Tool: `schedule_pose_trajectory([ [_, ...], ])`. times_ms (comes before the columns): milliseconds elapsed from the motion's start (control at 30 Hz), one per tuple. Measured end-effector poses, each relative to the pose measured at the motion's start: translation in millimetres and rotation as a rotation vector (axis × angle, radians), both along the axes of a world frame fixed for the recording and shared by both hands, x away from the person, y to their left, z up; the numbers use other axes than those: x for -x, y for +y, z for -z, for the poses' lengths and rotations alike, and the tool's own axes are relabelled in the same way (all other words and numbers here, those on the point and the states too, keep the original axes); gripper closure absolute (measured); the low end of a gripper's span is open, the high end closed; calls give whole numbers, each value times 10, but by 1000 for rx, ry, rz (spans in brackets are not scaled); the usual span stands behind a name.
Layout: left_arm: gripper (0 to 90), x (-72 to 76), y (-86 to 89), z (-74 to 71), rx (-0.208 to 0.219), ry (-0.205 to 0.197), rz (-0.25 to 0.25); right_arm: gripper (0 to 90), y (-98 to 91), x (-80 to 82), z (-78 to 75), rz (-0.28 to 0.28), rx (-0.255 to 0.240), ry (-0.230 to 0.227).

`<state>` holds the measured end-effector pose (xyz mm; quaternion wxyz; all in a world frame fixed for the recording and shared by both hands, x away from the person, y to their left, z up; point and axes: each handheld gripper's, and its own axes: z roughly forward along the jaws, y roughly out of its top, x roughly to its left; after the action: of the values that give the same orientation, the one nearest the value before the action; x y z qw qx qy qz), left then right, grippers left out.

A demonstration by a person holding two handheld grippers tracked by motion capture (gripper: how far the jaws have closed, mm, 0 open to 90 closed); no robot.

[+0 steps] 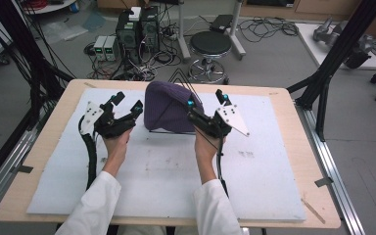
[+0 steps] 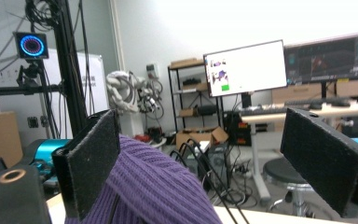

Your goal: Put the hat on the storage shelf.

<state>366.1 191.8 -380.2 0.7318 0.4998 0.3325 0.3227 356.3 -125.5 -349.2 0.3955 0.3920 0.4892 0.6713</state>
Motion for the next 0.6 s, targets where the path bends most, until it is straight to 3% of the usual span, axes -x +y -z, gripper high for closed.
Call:
schedule_pose_trajectory([
  [233,183,174,169,0,33,-16,-30,112,-260,278,11,39,-9,-62],
  [333,183,248,257,6,48,-7,-33,112,-359,358,5,36,-5,-55],
  [600,183,468,496,60,16,-15,-92,112,-677,595,87,66,40,-28],
])
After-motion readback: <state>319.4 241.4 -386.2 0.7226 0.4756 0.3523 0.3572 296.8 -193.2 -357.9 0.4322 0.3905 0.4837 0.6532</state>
